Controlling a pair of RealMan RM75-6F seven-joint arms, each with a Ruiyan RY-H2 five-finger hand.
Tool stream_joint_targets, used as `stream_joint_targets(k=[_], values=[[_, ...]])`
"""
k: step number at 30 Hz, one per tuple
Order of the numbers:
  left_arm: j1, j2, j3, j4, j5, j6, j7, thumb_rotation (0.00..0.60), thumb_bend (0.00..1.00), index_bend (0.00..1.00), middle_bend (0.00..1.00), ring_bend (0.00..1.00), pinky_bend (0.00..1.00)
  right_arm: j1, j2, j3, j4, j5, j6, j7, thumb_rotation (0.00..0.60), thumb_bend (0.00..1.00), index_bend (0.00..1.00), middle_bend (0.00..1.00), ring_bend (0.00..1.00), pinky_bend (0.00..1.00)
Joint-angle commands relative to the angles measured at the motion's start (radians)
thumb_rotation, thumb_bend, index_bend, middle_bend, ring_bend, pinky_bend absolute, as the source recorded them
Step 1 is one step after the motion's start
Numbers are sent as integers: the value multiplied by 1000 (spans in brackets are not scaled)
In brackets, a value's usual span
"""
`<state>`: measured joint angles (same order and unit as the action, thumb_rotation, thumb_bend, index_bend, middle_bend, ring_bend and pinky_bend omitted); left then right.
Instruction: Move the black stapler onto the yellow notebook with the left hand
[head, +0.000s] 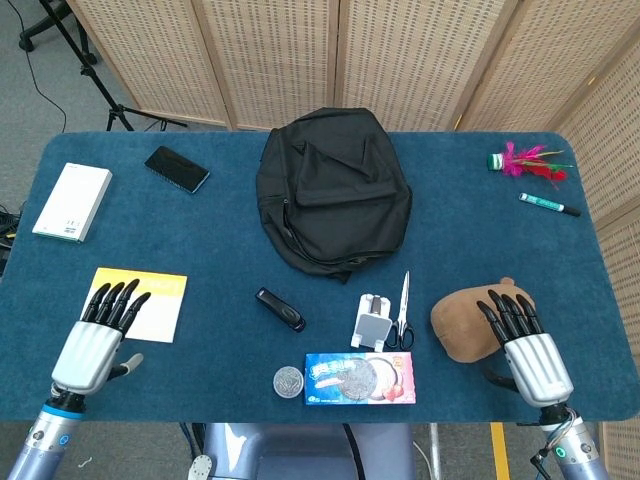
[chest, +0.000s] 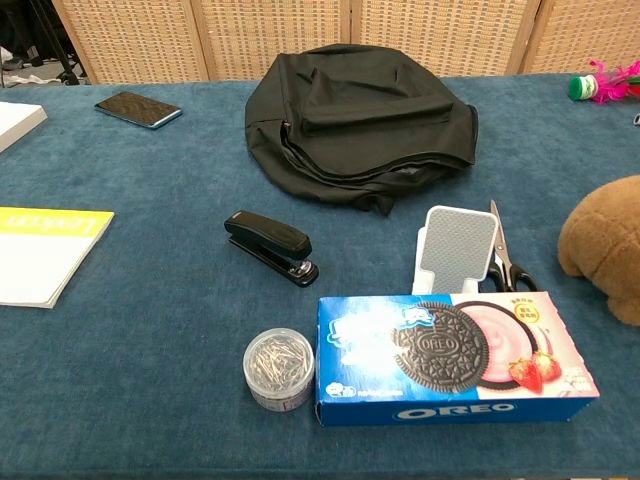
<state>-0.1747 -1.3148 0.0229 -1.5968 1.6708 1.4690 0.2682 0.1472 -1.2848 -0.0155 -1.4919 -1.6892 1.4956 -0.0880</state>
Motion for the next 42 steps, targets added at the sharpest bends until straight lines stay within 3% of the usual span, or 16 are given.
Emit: stream_joint_targets(k=[1, 16, 19, 23, 30, 36, 42], values=[[1, -3, -2, 2, 1, 5, -3, 600, 3, 36, 0, 0, 61, 0, 0, 0, 0, -1, 0, 0, 600, 105, 3, 0, 0, 0], [-9, -12, 2, -6, 16, -9, 1, 600, 3, 30, 0, 0, 61, -1, 5, 5, -4, 6, 4, 12, 600, 105, 3, 0, 0, 0], [-36, -10, -15, -26, 9, -42, 24, 600, 4, 31, 0, 0, 61, -2, 7, 5, -4, 4, 6, 15, 600, 105, 2, 0, 0, 0], [-161, 11, -117, -108, -62, -193, 46, 600, 11, 32, 0, 0, 61, -5, 10, 3, -3, -4, 17, 23, 600, 105, 3, 0, 0, 0], [-326, 46, -219, -173, -230, -433, 38, 600, 28, 61, 0, 0, 61, -3, 9, 2, -2, -8, 14, 25, 600, 106, 2, 0, 0, 0], [-443, 45, -251, -190, -377, -597, 103, 600, 41, 75, 0, 0, 61, -2, 9, -1, -2, -12, 11, 24, 600, 105, 2, 0, 0, 0], [-506, 27, -245, -200, -470, -649, 170, 600, 56, 98, 0, 0, 61, -3, 11, 1, -1, -12, 18, 35, 600, 105, 3, 0, 0, 0]])
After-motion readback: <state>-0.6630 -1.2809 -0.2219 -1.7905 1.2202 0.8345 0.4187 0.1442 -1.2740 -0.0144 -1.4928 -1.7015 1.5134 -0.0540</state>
